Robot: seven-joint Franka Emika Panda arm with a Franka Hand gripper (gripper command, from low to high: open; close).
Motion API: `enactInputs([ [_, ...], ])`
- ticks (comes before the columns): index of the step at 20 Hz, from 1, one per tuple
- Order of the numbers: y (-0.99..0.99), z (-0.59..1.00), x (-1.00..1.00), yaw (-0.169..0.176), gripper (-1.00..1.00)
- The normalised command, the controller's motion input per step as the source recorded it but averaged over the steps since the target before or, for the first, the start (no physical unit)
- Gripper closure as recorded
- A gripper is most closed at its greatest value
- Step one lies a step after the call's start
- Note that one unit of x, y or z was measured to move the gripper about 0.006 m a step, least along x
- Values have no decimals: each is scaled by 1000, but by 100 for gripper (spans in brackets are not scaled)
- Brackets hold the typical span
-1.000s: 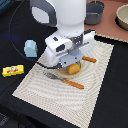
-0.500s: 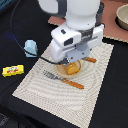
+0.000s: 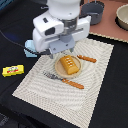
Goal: Place the bread, butter, and milk from the table onto the serving area.
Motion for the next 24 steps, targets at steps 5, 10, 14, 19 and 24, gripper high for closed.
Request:
enactInputs([
  [5,-263,-55,-977,0,-100],
  [10,-355,-129,-963,0,-100],
  [14,-263,-229,-846,58,-100],
  [19,-90,-246,-625,186,-100],
  [24,-35,-216,-578,216,-100],
])
